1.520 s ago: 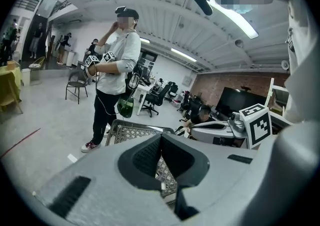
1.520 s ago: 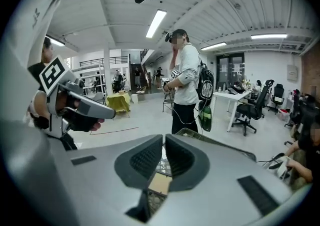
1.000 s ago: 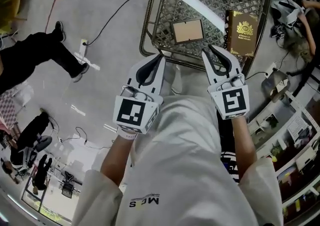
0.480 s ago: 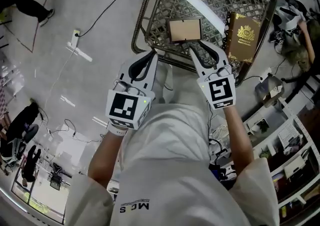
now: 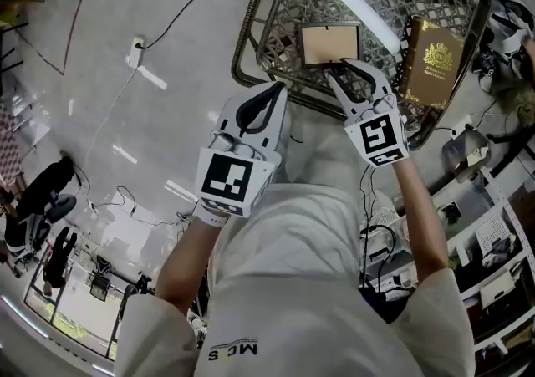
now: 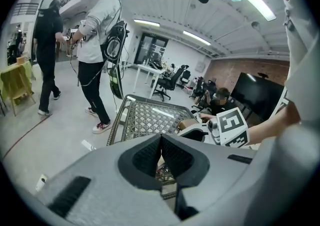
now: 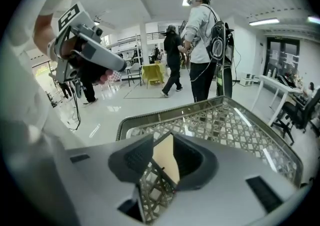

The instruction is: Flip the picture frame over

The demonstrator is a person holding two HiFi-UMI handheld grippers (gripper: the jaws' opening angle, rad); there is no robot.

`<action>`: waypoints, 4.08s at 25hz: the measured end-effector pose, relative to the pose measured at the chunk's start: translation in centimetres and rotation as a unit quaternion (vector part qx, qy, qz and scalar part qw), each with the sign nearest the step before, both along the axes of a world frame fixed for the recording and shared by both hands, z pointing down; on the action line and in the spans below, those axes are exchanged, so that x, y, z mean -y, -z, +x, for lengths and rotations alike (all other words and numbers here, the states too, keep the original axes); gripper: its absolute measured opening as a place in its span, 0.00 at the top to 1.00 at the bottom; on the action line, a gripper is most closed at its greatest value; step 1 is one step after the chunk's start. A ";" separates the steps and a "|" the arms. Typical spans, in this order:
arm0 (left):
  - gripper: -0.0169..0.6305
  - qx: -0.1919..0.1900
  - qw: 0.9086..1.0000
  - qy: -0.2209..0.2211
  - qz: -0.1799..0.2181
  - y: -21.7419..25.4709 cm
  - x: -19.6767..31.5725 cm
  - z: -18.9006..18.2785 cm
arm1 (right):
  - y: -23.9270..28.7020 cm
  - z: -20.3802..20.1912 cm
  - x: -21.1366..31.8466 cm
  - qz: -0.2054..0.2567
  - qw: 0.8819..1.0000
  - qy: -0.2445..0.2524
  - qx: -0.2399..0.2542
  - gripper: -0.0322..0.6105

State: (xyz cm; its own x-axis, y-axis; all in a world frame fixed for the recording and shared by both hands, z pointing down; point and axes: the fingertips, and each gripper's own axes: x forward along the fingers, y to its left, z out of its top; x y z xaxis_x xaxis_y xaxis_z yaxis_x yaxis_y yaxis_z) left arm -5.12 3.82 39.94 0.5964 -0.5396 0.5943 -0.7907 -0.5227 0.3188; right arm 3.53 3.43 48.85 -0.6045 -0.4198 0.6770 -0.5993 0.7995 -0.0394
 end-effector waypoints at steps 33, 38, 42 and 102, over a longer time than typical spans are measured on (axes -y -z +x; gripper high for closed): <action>0.94 0.000 1.000 0.007 -0.008 -2.3 0.5 0.5 | -10.5 -0.8 -2.3 -0.012 0.958 0.260 -0.122 0.76; 0.94 0.000 1.000 0.008 -0.010 -2.2 0.4 0.4 | -10.6 -1.0 -2.9 -0.025 0.956 0.265 -0.123 0.83; 0.94 -0.003 1.000 0.015 -0.018 -2.1 0.7 0.4 | -10.8 -0.9 -3.1 -0.027 0.956 0.264 -0.127 0.85; 0.94 -0.002 1.000 0.029 -0.007 -1.7 2.3 -0.1 | -2.3 -2.3 5.0 -0.290 0.904 -0.118 0.292 0.88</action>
